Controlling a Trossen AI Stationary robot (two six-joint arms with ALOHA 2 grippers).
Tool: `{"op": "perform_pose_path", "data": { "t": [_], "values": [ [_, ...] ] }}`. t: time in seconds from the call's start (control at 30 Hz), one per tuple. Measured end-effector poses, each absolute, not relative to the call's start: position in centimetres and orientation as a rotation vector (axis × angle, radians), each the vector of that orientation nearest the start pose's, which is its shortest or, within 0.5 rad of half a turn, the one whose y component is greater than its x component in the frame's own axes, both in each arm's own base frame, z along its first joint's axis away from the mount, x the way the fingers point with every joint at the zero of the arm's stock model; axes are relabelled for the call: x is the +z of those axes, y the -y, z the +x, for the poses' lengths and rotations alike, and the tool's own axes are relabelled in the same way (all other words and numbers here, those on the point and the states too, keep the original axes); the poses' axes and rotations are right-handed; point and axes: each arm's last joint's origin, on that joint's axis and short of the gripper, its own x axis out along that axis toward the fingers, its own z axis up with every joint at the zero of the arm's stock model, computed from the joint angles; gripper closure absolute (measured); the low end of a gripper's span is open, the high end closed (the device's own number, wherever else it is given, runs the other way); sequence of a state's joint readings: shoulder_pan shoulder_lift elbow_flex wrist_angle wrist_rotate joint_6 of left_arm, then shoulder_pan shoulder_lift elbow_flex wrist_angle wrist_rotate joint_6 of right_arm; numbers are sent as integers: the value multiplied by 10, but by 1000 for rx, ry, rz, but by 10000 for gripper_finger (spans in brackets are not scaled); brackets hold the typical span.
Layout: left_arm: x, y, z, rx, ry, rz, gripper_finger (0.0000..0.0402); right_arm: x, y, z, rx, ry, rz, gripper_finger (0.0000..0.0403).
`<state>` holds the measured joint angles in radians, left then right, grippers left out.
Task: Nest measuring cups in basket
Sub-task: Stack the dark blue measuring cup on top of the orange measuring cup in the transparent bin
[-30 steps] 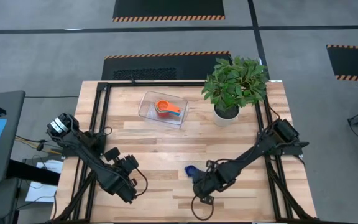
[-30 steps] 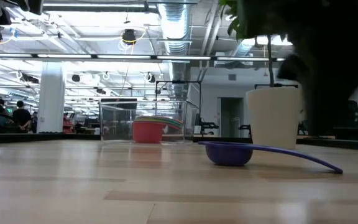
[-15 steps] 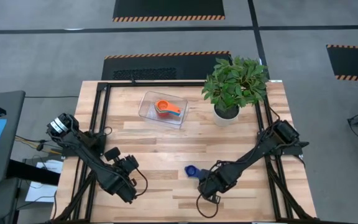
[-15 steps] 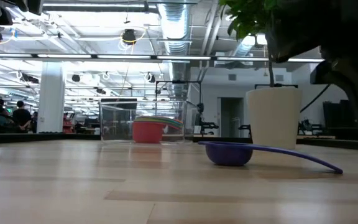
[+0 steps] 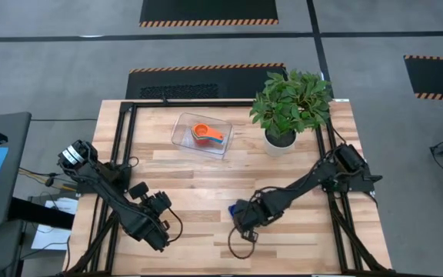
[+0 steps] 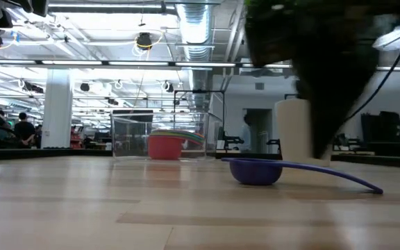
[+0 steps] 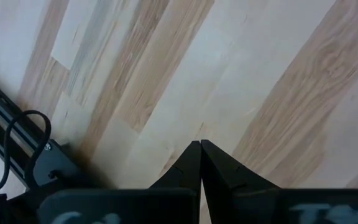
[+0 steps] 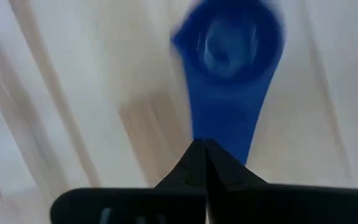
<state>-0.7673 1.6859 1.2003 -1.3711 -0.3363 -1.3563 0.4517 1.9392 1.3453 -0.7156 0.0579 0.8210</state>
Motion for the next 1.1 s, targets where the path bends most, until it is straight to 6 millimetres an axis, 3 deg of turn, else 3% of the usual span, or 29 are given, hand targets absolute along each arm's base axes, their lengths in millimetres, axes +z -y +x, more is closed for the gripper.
{"op": "perform_pose_path", "data": {
  "t": [0.17,0.3,0.57,0.67,0.87,1.03,1.1],
  "values": [
    [213,179,200,727,-1350,-90,401,173,-147,358,-244,-1162,420,393],
    [213,179,200,739,-1343,-104,401,173,-141,361,-277,-1138,436,394],
    [213,179,200,743,-1333,-104,401,167,-173,339,-184,-1285,401,396],
    [213,179,200,740,-1332,-97,401,164,-177,337,-191,-1301,387,398],
    [213,179,200,741,-1329,-94,401,140,-160,354,-245,-1293,389,396],
    [213,179,200,740,-1331,-98,401,136,-142,365,-264,-1285,430,398],
    [213,179,200,741,-1331,-97,401,143,-135,366,-308,-1238,435,395]
  ]
}}
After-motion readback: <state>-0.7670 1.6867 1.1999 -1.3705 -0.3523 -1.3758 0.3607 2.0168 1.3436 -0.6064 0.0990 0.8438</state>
